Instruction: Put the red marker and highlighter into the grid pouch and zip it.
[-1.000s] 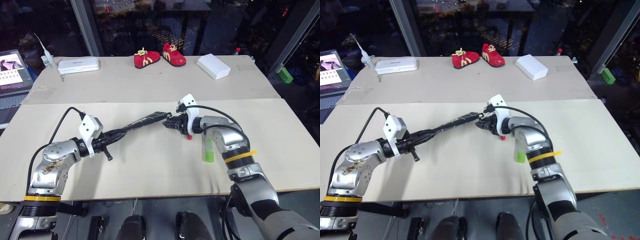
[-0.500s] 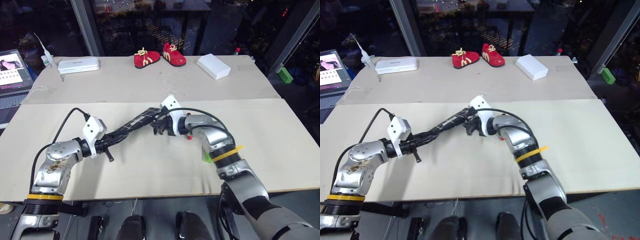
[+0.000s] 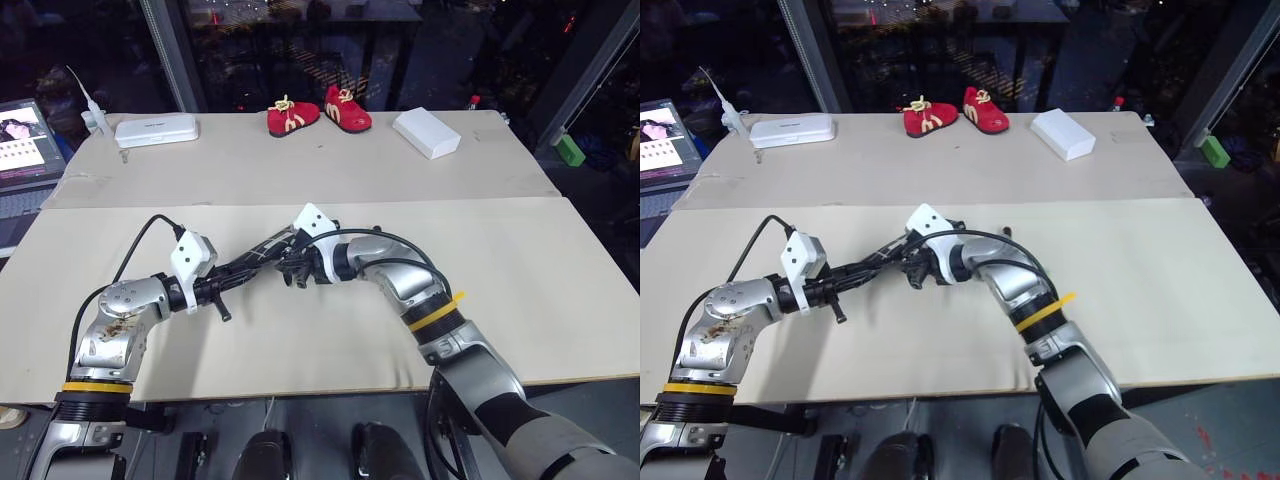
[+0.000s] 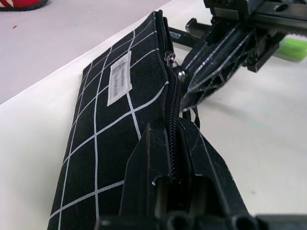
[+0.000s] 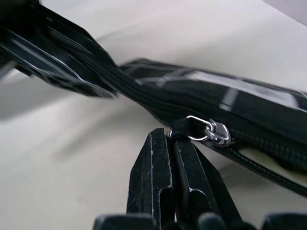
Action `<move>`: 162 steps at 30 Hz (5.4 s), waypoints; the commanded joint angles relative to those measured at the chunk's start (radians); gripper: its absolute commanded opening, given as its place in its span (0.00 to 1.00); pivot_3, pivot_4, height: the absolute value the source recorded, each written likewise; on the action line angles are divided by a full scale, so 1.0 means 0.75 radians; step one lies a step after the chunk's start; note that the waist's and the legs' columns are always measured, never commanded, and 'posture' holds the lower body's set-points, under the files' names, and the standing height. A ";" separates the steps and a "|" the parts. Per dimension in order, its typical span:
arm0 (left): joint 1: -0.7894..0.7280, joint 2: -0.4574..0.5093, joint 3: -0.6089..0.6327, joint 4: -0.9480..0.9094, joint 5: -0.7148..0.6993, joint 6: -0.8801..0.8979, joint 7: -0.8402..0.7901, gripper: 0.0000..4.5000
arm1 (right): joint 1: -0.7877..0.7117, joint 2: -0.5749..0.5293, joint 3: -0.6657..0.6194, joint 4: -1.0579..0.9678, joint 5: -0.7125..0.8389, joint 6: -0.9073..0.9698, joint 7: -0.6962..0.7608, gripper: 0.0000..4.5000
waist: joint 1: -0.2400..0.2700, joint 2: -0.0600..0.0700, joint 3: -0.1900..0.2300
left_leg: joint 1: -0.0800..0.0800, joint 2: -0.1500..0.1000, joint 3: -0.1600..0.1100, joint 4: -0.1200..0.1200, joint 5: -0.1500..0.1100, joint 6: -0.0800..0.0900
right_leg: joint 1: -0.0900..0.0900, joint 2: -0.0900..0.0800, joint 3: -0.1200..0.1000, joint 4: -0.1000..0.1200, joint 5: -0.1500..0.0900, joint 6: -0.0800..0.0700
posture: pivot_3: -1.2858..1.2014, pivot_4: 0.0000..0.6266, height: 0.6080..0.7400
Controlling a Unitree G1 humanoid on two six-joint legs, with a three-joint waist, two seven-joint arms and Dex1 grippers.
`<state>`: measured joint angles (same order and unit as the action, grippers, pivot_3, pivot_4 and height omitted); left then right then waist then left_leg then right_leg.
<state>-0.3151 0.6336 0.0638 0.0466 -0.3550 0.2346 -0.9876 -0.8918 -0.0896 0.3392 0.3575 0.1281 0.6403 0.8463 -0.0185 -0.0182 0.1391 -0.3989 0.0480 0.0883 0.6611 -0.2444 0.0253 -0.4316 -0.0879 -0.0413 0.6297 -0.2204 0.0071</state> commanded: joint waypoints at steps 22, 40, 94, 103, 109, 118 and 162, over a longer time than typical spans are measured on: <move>0.059 -0.016 0.026 -0.134 -0.031 0.005 0.014 0.00 | 0.421 -0.633 -0.568 -0.924 0.249 0.588 -0.243 0.63 | 0.005 -0.001 0.001 | 0.007 -0.001 -0.001 0.000 0.000 0.000 | 0.007 0.000 0.002 -0.004 0.000 0.000 | 0.52 0.24 1.00; 0.089 -0.016 0.027 -0.140 -0.027 -0.004 0.024 0.00 | 0.744 -0.549 -0.435 -0.975 0.092 0.645 -0.629 0.63 | 0.012 -0.002 0.000 | 0.009 -0.002 -0.002 0.000 -0.001 0.001 | 0.010 -0.001 0.004 -0.006 -0.002 0.002 | 0.52 0.24 1.00; 0.091 -0.008 0.036 -0.184 -0.057 0.024 0.012 0.00 | 0.275 -0.732 0.045 -0.684 -0.251 -0.257 -0.042 0.23 | 0.008 -0.003 0.000 | 0.006 -0.001 -0.002 0.002 -0.001 0.002 | 0.008 0.002 0.004 -0.006 -0.002 0.002 | 0.52 0.24 1.00; 0.079 -0.006 0.044 -0.177 -0.076 0.038 0.005 0.00 | 0.204 -0.642 0.079 -0.612 -0.318 -0.266 -0.020 0.23 | 0.008 -0.003 0.000 | 0.005 -0.001 -0.002 0.002 -0.001 0.002 | 0.008 0.002 0.004 -0.006 -0.002 0.002 | 0.52 0.24 1.00; 0.088 0.003 0.044 -0.183 -0.074 0.038 -0.002 0.00 | 0.170 -0.631 0.202 -0.552 -0.468 -0.349 -0.001 0.23 | 0.008 -0.003 0.000 | 0.005 -0.001 -0.001 0.002 -0.001 0.002 | 0.008 0.002 0.004 -0.006 -0.002 0.002 | 0.52 0.24 1.00; 0.083 0.024 0.055 -0.179 -0.078 0.045 -0.022 0.00 | 0.091 -0.521 0.329 -0.431 -0.655 -0.525 -0.035 0.23 | 0.006 -0.003 0.000 | 0.006 -0.001 -0.001 0.002 -0.001 0.002 | 0.007 0.002 0.004 -0.005 -0.001 0.002 | 0.52 0.24 1.00; 0.113 -0.012 0.041 -0.199 -0.093 0.045 -0.016 0.00 | 0.229 -0.507 -0.365 -0.416 -0.019 0.222 -0.150 0.79 | 0.001 -0.003 0.000 | 0.012 0.001 0.000 0.001 -0.001 0.001 | 0.010 0.004 0.008 -0.001 -0.001 0.000 | 0.52 0.24 1.00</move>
<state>-0.2281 0.6212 0.0737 -0.0658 -0.3998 0.2686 -1.0044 -0.7182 -0.5030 0.0677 0.0588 0.1191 0.7283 0.8088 -0.0177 -0.0208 0.1394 -0.3904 0.0492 0.0883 0.6621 -0.2449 0.0259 -0.4241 -0.0846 -0.0362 0.6284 -0.2214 0.0067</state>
